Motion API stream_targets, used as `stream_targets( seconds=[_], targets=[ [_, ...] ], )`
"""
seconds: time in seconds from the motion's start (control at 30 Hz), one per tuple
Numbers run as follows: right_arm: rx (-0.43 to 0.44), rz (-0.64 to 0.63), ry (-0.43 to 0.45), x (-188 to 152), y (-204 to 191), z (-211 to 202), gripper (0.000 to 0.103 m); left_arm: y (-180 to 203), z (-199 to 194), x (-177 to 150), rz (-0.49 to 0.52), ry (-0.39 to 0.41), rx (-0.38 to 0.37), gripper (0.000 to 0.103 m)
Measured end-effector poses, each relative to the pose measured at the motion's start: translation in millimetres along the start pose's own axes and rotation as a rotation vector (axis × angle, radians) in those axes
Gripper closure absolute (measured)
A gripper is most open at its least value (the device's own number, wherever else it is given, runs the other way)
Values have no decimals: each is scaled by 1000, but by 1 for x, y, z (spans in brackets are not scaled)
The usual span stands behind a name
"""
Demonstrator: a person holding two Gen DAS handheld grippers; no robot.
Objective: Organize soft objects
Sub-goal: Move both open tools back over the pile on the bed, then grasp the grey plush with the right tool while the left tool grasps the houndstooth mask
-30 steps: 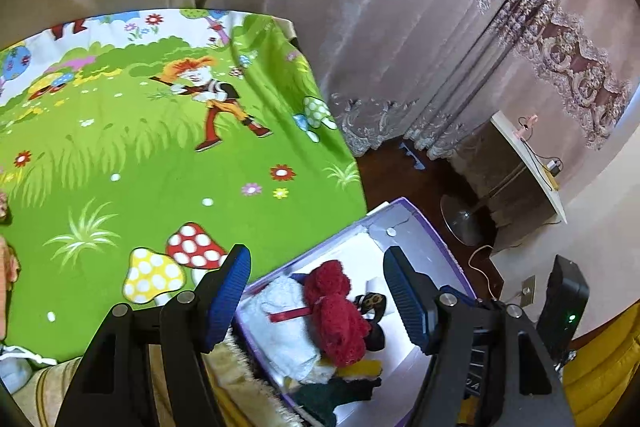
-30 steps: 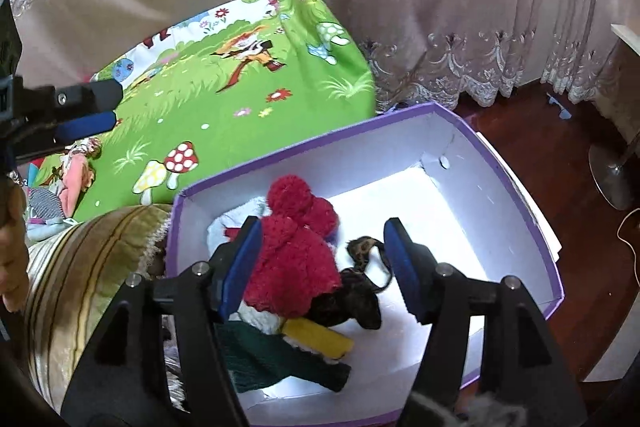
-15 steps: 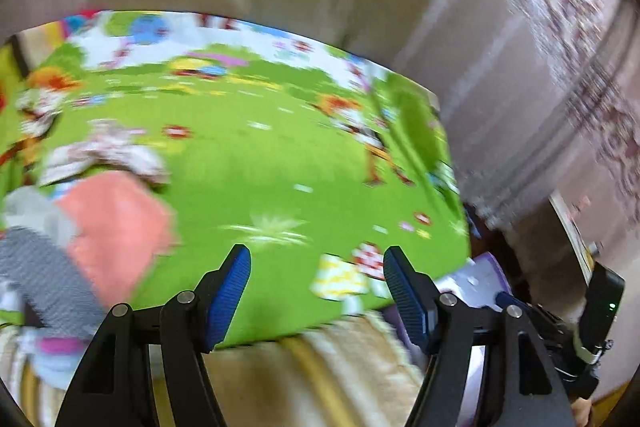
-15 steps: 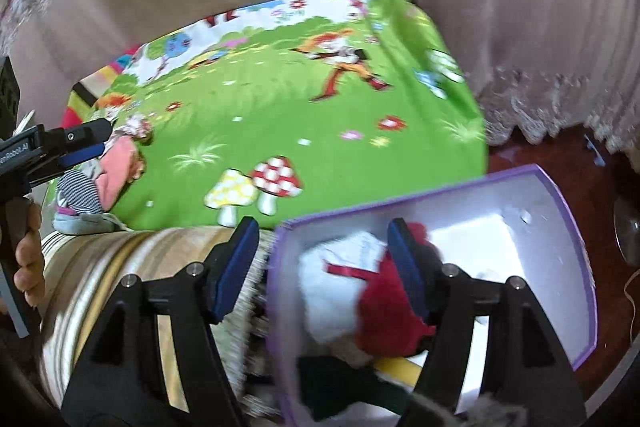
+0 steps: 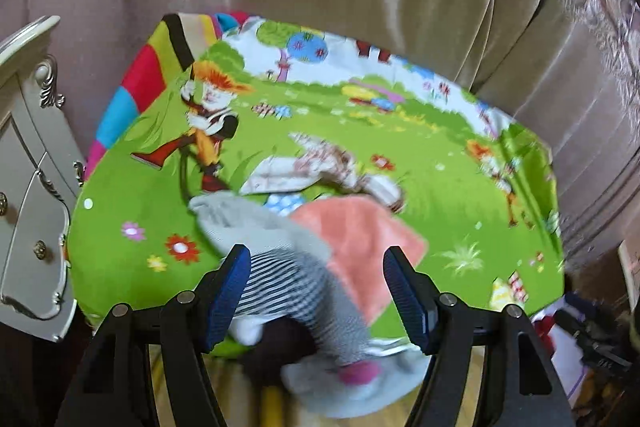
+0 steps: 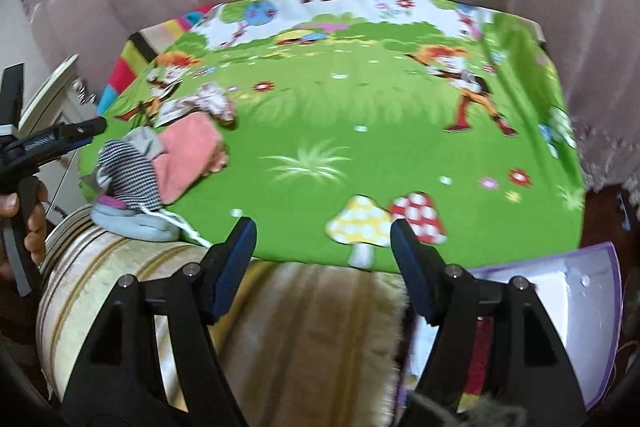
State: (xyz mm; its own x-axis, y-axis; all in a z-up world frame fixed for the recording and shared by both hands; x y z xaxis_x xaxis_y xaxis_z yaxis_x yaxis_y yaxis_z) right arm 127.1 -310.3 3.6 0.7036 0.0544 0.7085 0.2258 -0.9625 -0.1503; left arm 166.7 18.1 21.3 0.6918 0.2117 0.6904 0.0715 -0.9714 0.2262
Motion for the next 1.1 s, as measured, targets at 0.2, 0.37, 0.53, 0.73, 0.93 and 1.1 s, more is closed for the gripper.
stream_targets(
  seconds=[0.2, 0.37, 0.53, 0.73, 0.93, 1.1],
  targets=[
    [90, -81, -39, 2, -54, 17, 28, -5, 16, -10, 55, -49, 14, 34],
    [152, -164, -72, -2, -100, 29, 25, -10, 32, -15, 55, -92, -21, 69],
    [207, -268, -109, -9, -140, 39, 24, -24, 28, -14, -27, -60, -85, 84],
    [238, -418, -158, -21, -180, 53, 23, -44, 15, -7, -154, 38, -159, 87],
    [245, -482, -189, -25, -199, 68, 23, -59, -2, -1, -229, 150, -196, 87],
    [239, -518, -199, -23, -210, 82, 23, -69, -8, 0, -276, 197, -207, 87]
  ],
)
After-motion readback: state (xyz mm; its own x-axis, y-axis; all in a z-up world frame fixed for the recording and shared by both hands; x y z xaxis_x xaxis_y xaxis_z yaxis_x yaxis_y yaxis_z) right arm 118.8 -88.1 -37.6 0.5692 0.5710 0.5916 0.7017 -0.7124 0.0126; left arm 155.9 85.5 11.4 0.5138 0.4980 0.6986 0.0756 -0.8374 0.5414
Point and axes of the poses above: each gripper's, at about its wrist camera, not at the fingertips, and z roughly the way its jaws point, y to its right, x to its top, the point moved 3 cm from there along z, roughly the way its jaws point, and after that the axes turned 7 degrees about y, right-handed, at the moved point
